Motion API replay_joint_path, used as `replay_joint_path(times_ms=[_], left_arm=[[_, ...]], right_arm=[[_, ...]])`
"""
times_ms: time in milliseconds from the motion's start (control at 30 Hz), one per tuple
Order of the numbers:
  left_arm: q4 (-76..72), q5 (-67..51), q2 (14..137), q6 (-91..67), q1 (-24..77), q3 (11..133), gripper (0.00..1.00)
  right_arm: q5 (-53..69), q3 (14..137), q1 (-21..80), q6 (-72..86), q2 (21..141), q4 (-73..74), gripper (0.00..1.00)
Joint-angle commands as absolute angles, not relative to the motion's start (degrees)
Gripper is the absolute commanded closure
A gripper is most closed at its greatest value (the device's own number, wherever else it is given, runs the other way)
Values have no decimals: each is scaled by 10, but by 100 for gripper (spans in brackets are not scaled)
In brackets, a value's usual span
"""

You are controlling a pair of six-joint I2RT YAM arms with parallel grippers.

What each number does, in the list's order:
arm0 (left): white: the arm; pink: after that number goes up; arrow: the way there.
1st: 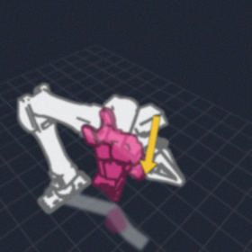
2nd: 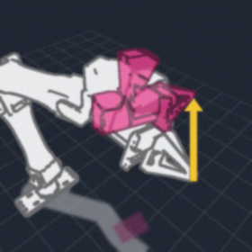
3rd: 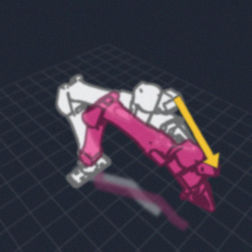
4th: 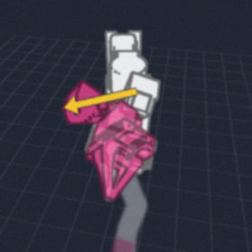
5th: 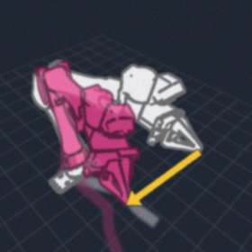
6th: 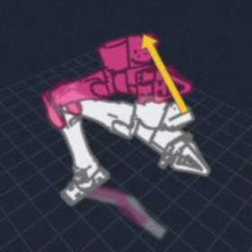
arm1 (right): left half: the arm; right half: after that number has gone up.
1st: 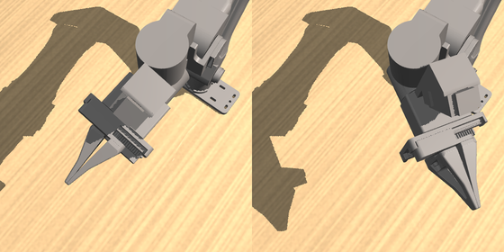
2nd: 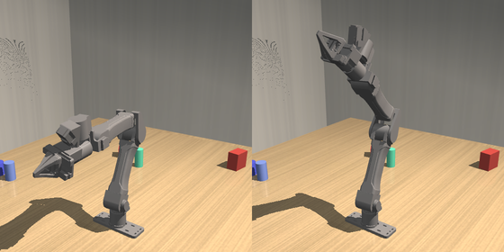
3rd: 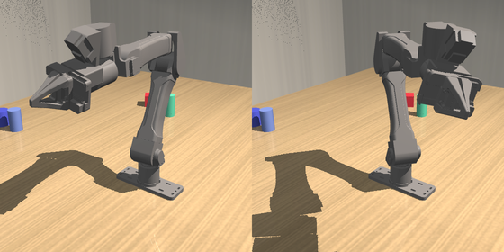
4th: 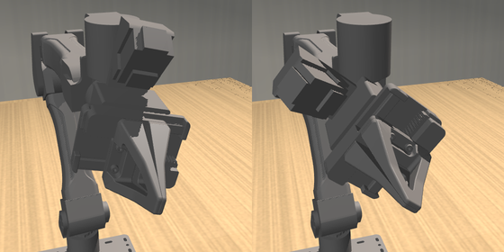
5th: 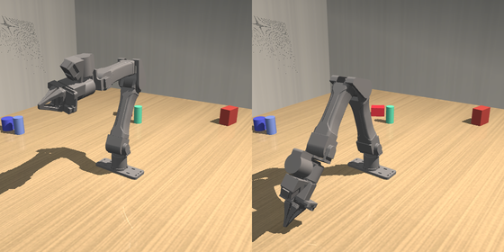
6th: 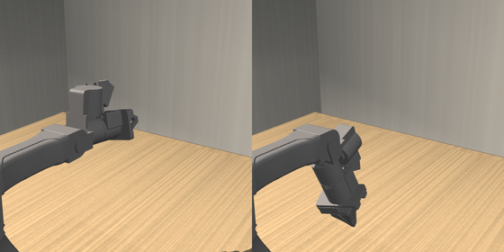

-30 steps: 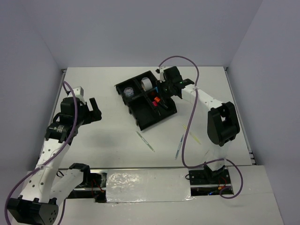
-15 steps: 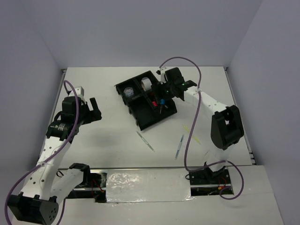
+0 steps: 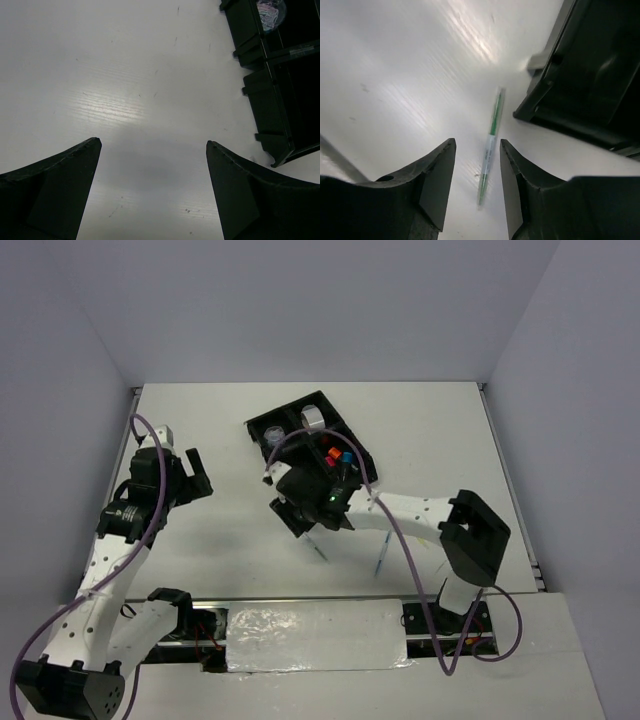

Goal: Sort the stationery into containers
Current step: Pick up the pen from the center of the board.

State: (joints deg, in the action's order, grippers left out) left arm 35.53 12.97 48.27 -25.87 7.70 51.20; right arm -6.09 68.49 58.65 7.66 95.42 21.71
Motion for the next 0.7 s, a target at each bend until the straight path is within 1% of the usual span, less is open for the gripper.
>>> replay_joint_path(times_ms=[0,67,167,333,433,567,667], left_arm=[[357,148,485,-263,79,520,1],[355,143,487,-260,78,521,1],[353,136,488,-258,77,520,1],[352,133,484,-256,75,520,1],[351,130,484,-254,74,520,1],[350,127,487,-252,72,520,1],[349,125,486,-252,70,520,1]], right_arm=[[-124,663,597,104,973,202,49],[-120,652,597,105,982,197,44],[-111,640,598,103,992,189,41],[-101,631,596,108,1019,186,41],[-93,619,597,113,1026,177,46],[-82,602,600,124,1025,166,47],[-67,596,603,131,1033,158,57]])
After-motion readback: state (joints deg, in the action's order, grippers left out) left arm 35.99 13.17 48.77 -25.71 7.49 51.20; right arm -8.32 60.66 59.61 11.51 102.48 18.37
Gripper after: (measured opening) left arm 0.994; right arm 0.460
